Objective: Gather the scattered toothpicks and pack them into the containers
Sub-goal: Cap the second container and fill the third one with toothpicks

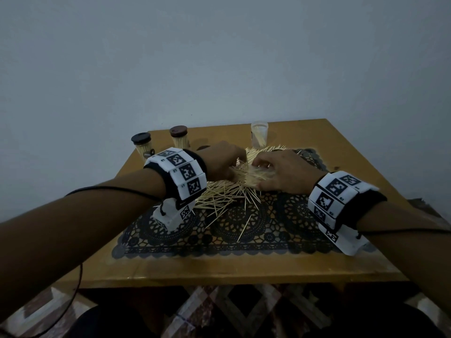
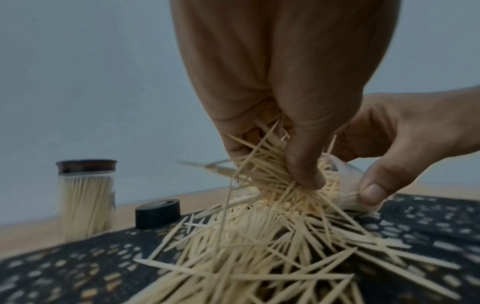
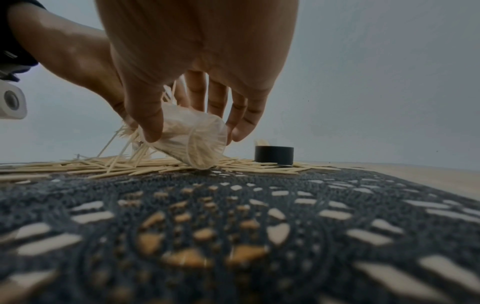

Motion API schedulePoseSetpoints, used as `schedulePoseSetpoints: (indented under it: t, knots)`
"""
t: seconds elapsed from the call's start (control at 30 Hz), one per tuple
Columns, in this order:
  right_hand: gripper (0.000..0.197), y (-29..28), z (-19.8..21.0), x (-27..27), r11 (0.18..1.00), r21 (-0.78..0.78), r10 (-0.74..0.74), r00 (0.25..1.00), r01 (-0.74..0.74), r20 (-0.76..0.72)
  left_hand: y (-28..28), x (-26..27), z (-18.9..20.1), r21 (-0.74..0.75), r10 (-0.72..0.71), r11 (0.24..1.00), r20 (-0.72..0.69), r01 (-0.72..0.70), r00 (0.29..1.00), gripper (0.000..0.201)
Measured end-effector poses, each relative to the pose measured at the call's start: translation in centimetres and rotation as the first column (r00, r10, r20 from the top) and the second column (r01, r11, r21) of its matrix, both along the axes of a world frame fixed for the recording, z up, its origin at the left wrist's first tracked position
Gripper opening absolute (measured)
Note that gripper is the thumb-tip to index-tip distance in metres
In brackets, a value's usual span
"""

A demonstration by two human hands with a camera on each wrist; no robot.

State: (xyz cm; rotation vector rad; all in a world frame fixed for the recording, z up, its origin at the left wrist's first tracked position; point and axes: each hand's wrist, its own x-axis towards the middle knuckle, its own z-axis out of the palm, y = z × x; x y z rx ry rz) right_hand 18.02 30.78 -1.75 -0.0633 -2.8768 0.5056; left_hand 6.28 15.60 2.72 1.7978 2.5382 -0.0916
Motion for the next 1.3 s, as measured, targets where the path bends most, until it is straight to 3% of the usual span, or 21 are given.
schedulePoseSetpoints:
  t: [0.23, 0.33, 0.53, 0.67, 0.73, 0.8, 0.87, 1.03, 1.1, 1.17, 1.23, 1.3]
  knots:
    - [0.049, 0.1, -0.2, -0.3, 1.0, -0.016, 0.003, 1.0, -0.003, -0.025, 0.2, 0.4, -0.3, 0.137, 0.084, 0.984, 0.189, -0.11, 0.978, 0.046]
    - [0.047, 0.2, -0.2, -0.2, 0.999, -0.049, -0.007, 0.999, 0.005, -0.032, 0.1, 0.6, -0.6, 0.176, 0.107, 0.967, 0.374, -0.184, 0.921, 0.043]
    - [0.044, -0.5, -0.3, -0.3, 0.997, -0.079, 0.011, 0.998, -0.016, -0.064, 0.4, 2.0, -1.1, 0.226, 0.075, 0.894, 0.776, -0.387, 0.627, 0.062]
    - [0.039, -0.5, -0.3, -0.4, 0.998, -0.048, 0.026, 0.996, -0.03, -0.089, 0.8, 2.7, -1.5, 0.268, -0.05, 0.822, 0.914, -0.503, 0.403, 0.077]
    - [0.039, -0.4, -0.2, -0.2, 0.997, -0.046, 0.05, 0.994, -0.055, -0.096, 1.0, 2.8, -1.5, 0.299, -0.157, 0.752, 0.947, -0.587, 0.281, 0.075]
    - [0.041, -0.4, -0.1, -0.2, 0.995, -0.056, 0.073, 0.992, -0.079, -0.104, 1.0, 2.7, -1.4, 0.306, -0.198, 0.724, 0.951, -0.618, 0.239, 0.065]
    - [0.04, -0.5, 0.0, -0.1, 0.995, -0.067, 0.063, 0.992, -0.07, -0.112, 1.0, 2.6, -1.3, 0.314, -0.189, 0.756, 0.945, -0.574, 0.268, 0.06]
    - [0.045, -0.4, 0.0, -0.1, 0.999, -0.049, 0.01, 0.997, -0.013, -0.073, 0.4, 2.1, -0.7, 0.392, -0.175, 0.781, 0.885, -0.486, 0.432, 0.051]
    - [0.046, -0.3, -0.1, -0.1, 0.999, -0.046, -0.007, 0.999, 0.005, -0.052, 0.0, 1.4, -0.8, 0.409, -0.115, 0.767, 0.846, -0.495, 0.521, 0.04]
    - [0.046, -0.1, -0.3, -0.2, 0.999, -0.05, -0.018, 0.999, 0.016, -0.042, -0.6, 0.2, -1.3, 0.43, 0.026, 0.743, 0.748, -0.513, 0.664, 0.038]
    - [0.045, -0.1, -0.2, -0.2, 0.998, -0.052, -0.028, 0.999, 0.027, -0.035, -1.6, -0.6, -1.7, 0.373, 0.185, 0.785, 0.621, -0.495, 0.762, 0.055]
    - [0.044, -0.1, -0.2, -0.2, 0.998, -0.047, -0.039, 0.999, 0.037, -0.033, -2.5, -0.8, -2.1, 0.19, 0.267, 0.885, 0.542, -0.425, 0.797, 0.079]
